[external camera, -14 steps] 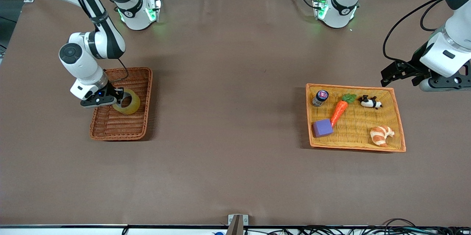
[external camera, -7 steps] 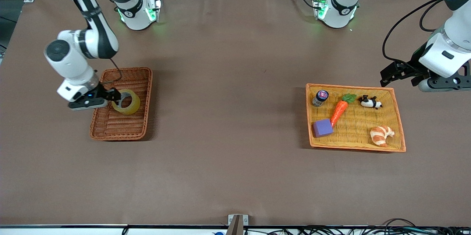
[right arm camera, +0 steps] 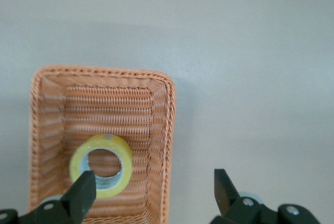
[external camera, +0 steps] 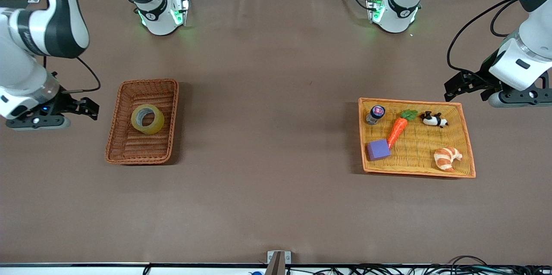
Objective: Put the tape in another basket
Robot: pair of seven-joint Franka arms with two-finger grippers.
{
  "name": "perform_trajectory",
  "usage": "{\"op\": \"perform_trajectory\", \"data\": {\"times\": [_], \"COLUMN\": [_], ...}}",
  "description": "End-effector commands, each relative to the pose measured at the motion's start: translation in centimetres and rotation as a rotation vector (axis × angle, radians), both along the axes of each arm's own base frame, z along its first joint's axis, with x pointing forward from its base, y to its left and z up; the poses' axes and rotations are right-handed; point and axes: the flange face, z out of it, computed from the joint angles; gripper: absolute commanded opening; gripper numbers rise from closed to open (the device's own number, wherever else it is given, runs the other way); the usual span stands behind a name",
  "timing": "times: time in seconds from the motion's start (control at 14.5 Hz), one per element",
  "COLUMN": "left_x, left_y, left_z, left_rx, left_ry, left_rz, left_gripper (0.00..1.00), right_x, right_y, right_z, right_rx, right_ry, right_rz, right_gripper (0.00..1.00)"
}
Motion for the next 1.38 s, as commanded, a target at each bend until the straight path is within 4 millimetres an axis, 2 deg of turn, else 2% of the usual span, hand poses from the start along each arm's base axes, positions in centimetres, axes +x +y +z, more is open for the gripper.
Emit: {"op": "perform_trajectory", "data": {"times": [0.0, 0.14, 0.28, 0.41, 0.55, 0.69, 1.31], "left_x": [0.1, 0.1, 0.2, 0.1, 0.2, 0.2, 0.1], "left_y": [-0.3, -0.3, -0.4, -0.4, -0.4, -0.4, -0.5], "left_z": [0.5, 0.5, 0.4, 0.5, 0.5, 0.4, 0.2], "left_rx": [-0.009, -0.009, -0.009, -0.009, -0.009, -0.009, -0.01], "left_ry": [-0.011, -0.011, -0.011, -0.012, -0.012, -0.01, -0.007], "left_rz": [0.003, 0.003, 0.002, 0.002, 0.002, 0.002, -0.002], "left_gripper": [1.0, 1.0, 1.0, 1.0, 1.0, 1.0, 1.0], "right_x": [0.5, -0.2, -1.0, -1.7, -2.5, -3.6, -3.3], "right_y": [2.1, 2.7, 2.9, 2.9, 3.3, 2.8, 3.0], "right_z": [5.6, 10.2, 14.5, 16.8, 17.2, 18.8, 18.8], "right_rx": [0.032, 0.116, 0.127, 0.127, 0.123, 0.123, 0.118], "right_ry": [0.015, 0.064, 0.086, 0.102, 0.144, 0.116, 0.118], "right_rz": [-0.114, -0.162, -0.213, -0.2, -0.195, -0.199, -0.124], "right_gripper": [1.0, 1.0, 1.0, 1.0, 1.0, 1.0, 1.0]}}
